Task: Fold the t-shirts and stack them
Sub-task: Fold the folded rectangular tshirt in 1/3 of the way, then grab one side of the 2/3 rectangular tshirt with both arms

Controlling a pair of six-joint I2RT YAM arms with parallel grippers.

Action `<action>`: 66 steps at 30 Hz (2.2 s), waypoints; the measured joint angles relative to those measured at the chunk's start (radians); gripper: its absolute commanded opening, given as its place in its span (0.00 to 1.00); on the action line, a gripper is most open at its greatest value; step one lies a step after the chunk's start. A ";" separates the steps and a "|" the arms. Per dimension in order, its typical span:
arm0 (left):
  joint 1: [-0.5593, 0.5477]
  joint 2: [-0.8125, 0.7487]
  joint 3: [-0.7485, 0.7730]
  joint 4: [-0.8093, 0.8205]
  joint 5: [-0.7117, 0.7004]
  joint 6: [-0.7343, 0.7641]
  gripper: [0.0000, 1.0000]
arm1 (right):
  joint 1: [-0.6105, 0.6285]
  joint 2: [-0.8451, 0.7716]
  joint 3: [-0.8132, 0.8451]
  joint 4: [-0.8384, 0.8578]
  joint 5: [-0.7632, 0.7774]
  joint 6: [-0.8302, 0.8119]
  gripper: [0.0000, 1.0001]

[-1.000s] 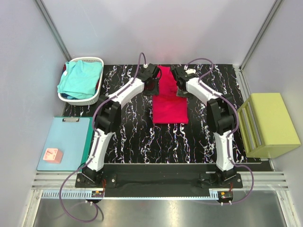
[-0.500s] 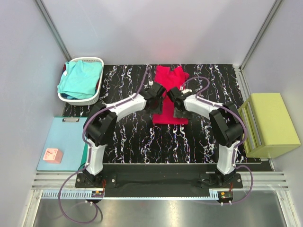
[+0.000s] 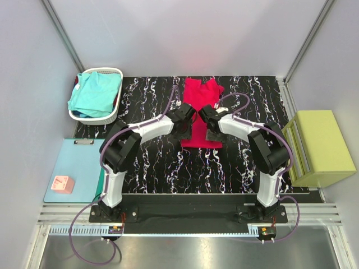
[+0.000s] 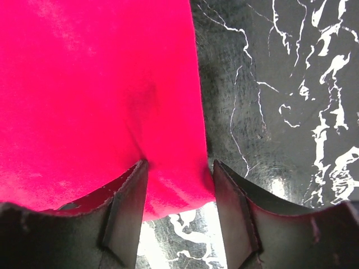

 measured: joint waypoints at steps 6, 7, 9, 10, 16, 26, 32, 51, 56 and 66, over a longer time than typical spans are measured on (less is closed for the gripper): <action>-0.011 -0.042 -0.105 0.032 0.009 -0.013 0.38 | 0.004 -0.054 -0.081 0.044 -0.016 0.042 0.56; -0.017 -0.054 -0.130 0.034 0.009 -0.019 0.38 | 0.008 -0.071 -0.102 0.046 -0.019 0.052 0.56; -0.032 -0.084 -0.171 0.043 0.012 -0.029 0.37 | 0.018 -0.095 -0.133 0.045 -0.026 0.068 0.56; -0.042 -0.098 -0.193 0.048 0.012 -0.034 0.37 | 0.025 -0.111 -0.151 0.043 -0.033 0.077 0.56; -0.110 -0.169 -0.290 0.055 0.014 -0.061 0.37 | 0.058 -0.172 -0.218 0.010 -0.062 0.119 0.56; -0.233 -0.309 -0.457 0.048 0.034 -0.126 0.37 | 0.130 -0.309 -0.356 -0.079 -0.119 0.210 0.56; -0.286 -0.383 -0.529 0.017 0.041 -0.164 0.37 | 0.190 -0.383 -0.419 -0.138 -0.148 0.275 0.56; -0.317 -0.616 -0.516 -0.068 -0.055 -0.235 0.41 | 0.219 -0.590 -0.348 -0.292 -0.070 0.341 0.50; -0.347 -0.616 -0.595 -0.049 -0.054 -0.250 0.41 | 0.223 -0.639 -0.468 -0.312 -0.075 0.376 0.50; -0.369 -0.616 -0.617 0.001 -0.055 -0.265 0.45 | 0.224 -0.694 -0.522 -0.293 -0.088 0.393 0.54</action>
